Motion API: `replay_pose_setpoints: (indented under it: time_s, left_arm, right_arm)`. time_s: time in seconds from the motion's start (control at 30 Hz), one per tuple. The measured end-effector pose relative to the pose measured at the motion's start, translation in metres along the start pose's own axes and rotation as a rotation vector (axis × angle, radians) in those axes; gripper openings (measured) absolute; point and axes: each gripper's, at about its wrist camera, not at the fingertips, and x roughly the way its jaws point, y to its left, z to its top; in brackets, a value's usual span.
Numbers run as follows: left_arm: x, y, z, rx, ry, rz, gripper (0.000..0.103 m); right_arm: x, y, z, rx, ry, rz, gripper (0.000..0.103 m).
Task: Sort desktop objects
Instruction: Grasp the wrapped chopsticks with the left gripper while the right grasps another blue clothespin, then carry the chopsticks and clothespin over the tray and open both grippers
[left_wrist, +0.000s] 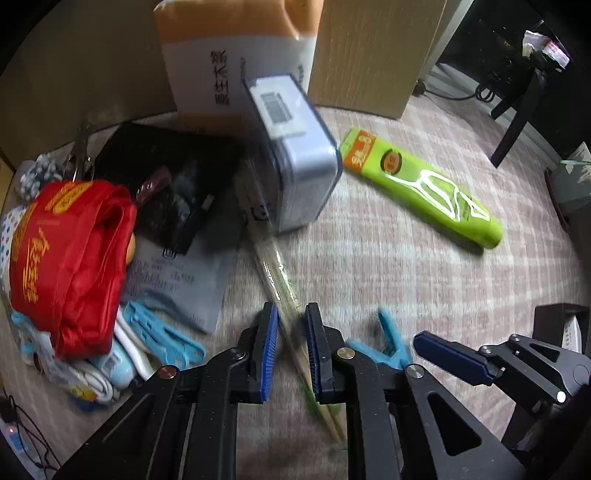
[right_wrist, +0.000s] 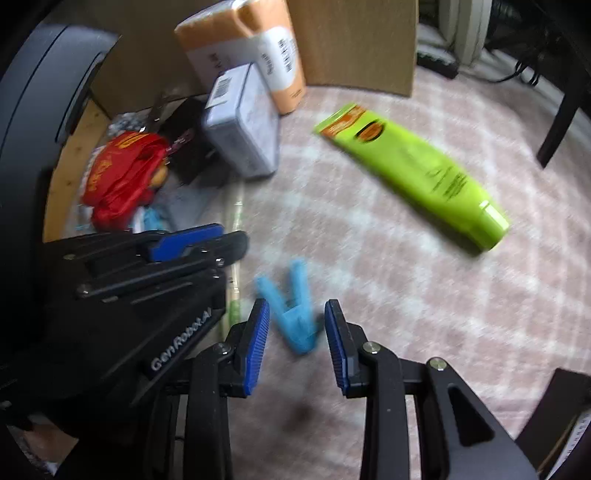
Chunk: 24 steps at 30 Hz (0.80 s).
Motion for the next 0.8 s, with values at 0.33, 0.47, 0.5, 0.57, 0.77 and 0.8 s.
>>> replay_pose_setpoints:
  time_s: [0.33,0.47,0.5,0.57,0.77,0.8]
  left_arm:
    - [-0.007,0.025,-0.031,-0.106,0.009,-0.092,0.011]
    - [-0.01,0.032,-0.048,-0.127,0.013,-0.11,0.01]
    - [-0.011,0.033,-0.053,-0.13,0.011,-0.111,0.01]
    - [-0.02,0.027,-0.065,-0.132,0.008,-0.107,0.01]
    - [-0.029,0.009,-0.099,-0.118,0.008,-0.1,0.01]
    - [-0.031,0.008,-0.107,-0.121,0.005,-0.102,0.01]
  right_arm:
    - [0.008,0.022,-0.008,-0.101,-0.022,-0.138,0.02]
    - [0.003,0.014,-0.025,-0.084,-0.007,-0.113,0.017]
    - [0.0,0.01,-0.032,-0.074,-0.01,-0.115,0.017]
    - [-0.005,0.003,-0.043,-0.057,-0.01,-0.114,0.017]
    - [-0.022,-0.018,-0.084,0.003,-0.011,-0.091,0.017]
    - [-0.027,-0.023,-0.091,0.016,-0.014,-0.086,0.017]
